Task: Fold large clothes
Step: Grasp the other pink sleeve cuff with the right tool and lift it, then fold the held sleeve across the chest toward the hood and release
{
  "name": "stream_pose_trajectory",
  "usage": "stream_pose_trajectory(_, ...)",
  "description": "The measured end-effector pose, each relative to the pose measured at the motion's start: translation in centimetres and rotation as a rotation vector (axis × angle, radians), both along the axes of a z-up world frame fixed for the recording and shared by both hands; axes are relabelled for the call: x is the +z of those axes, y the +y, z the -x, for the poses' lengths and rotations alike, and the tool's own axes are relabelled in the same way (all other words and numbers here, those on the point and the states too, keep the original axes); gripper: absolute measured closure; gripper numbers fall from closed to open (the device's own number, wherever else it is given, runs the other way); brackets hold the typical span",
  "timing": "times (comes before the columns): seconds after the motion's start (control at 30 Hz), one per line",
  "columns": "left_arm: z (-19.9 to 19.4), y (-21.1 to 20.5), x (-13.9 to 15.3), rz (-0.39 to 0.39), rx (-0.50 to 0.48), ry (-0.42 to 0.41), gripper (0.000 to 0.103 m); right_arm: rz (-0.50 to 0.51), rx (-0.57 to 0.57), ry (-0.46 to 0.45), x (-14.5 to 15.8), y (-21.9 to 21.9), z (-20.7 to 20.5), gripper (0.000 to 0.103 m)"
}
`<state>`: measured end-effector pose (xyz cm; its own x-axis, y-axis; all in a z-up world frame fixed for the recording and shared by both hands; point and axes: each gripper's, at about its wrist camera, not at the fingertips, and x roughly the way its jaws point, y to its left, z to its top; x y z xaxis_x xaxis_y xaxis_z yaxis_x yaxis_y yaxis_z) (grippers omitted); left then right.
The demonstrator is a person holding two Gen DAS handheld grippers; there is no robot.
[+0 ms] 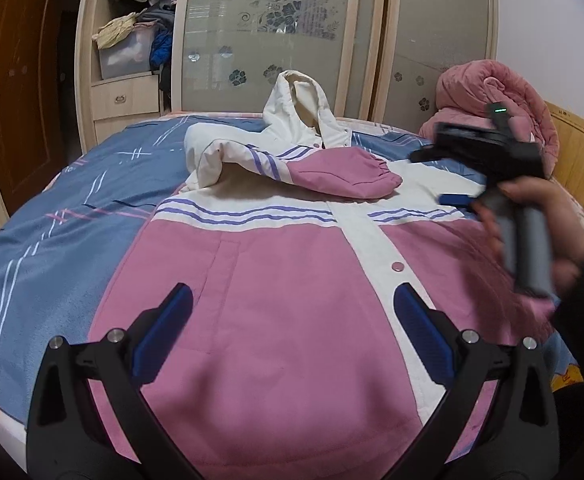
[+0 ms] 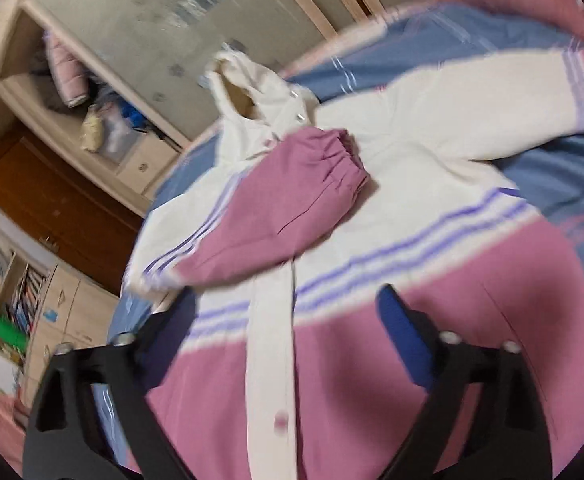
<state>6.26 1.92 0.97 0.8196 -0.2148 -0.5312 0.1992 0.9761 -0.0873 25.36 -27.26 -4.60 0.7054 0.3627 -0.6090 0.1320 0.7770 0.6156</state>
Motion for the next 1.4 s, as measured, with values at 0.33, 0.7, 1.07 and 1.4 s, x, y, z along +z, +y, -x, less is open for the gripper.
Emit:
stream_pose_trajectory(0.33,-2.3,0.1,-0.5,-0.036,0.038,0.008,0.002,0.021,-0.108,0.162,-4.6,-0.9,-12.0,0.043)
stream_pose_trajectory(0.7,-2.7,0.5,-1.1,-0.028,0.035,0.034,0.002,0.290,-0.293,-0.096,4.5,-3.8,-9.9,0.087)
stream_pose_trajectory(1.07,-3.5,-0.1,-2.3,-0.053,0.028,0.079,0.002,0.298,-0.344,0.059,-3.2,-8.6,-8.7,0.025)
stream_pose_trajectory(1.4,-3.3,-0.4,-2.6,-0.055,0.032,0.085,0.002,0.386,-0.246,-0.227,1.3,-4.3,7.7,0.001)
